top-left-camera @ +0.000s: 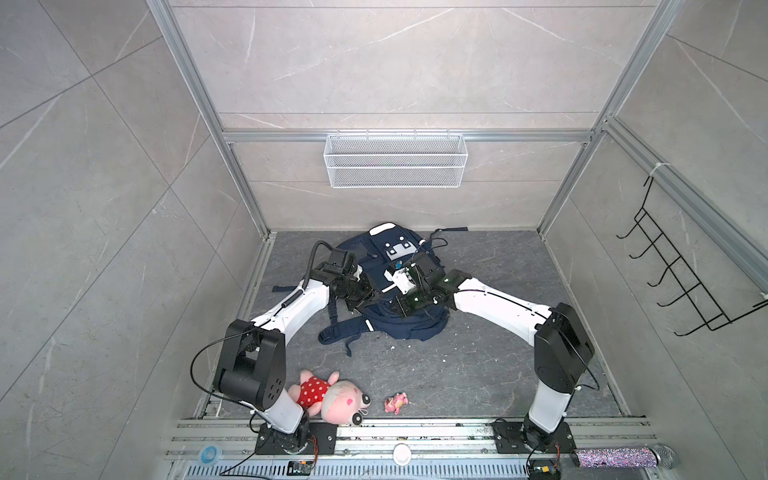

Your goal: Pack the student bag

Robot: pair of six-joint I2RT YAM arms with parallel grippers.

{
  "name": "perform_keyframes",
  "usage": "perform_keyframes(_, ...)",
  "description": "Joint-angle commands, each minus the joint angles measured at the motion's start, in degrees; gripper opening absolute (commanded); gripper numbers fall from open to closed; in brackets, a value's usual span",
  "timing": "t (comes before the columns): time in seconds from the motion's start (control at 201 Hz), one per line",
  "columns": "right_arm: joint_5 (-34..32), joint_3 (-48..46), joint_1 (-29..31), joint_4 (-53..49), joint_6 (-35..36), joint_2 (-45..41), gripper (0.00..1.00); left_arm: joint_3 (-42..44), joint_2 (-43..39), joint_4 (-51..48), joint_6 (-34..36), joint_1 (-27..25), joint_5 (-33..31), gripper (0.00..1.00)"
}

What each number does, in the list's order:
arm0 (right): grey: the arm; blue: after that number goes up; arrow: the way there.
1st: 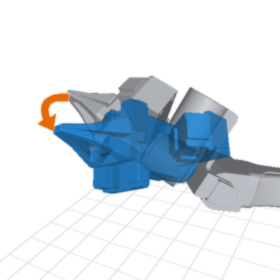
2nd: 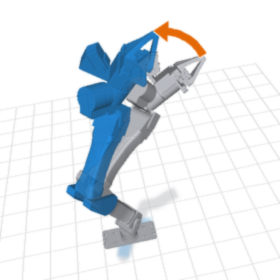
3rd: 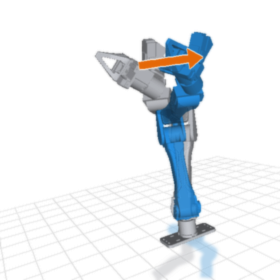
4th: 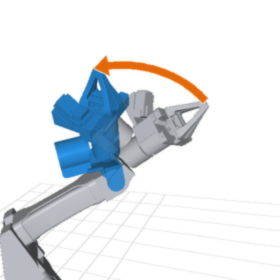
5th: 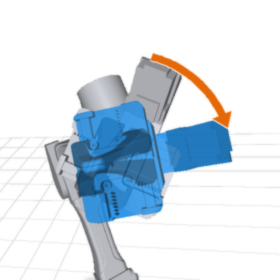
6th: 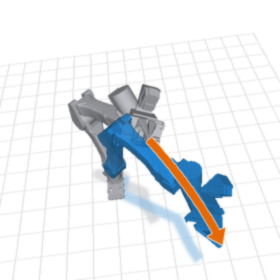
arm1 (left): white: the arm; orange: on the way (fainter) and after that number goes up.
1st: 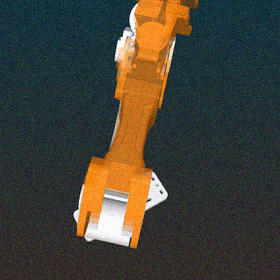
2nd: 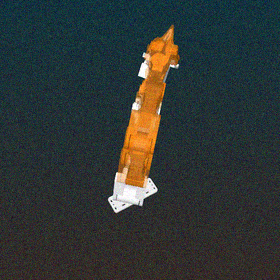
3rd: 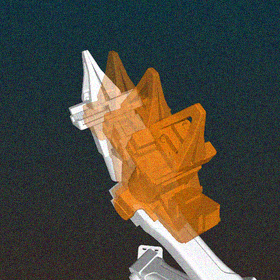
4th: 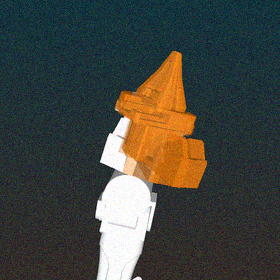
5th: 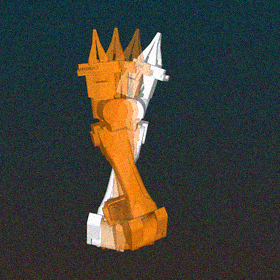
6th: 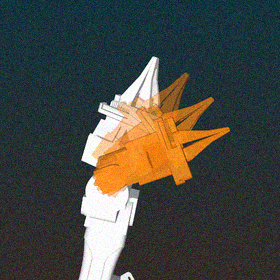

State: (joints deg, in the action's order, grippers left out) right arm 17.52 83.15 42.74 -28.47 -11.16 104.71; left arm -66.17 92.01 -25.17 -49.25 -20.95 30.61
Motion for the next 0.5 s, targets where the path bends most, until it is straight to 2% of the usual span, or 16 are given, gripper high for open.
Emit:
perform_keyframes(0.0, -0.25, 0.45, 0.68, 1.08, -1.13, -0.13, 0.00, -0.87, 0.27, 3.82, 1.02, -0.06, 1.58, 0.00)
perform_keyframes(0.214, -5.36, -1.07, -1.78, -1.91, -3.44, -0.95, 0.00, -0.16, 0.28, 2.67, 2.95, 1.73, 1.73, 0.00)
perform_keyframes(0.344, -8.21, -2.80, -5.42, -4.31, -5.14, -1.60, 0.00, 0.39, -0.38, 1.72, 4.41, 3.22, 1.95, 0.00)
perform_keyframes(0.493, -8.62, -4.93, -10.01, -4.82, -5.68, -3.27, 0.00, 0.35, -0.95, 0.17, 6.29, 4.72, 1.99, 0.00)
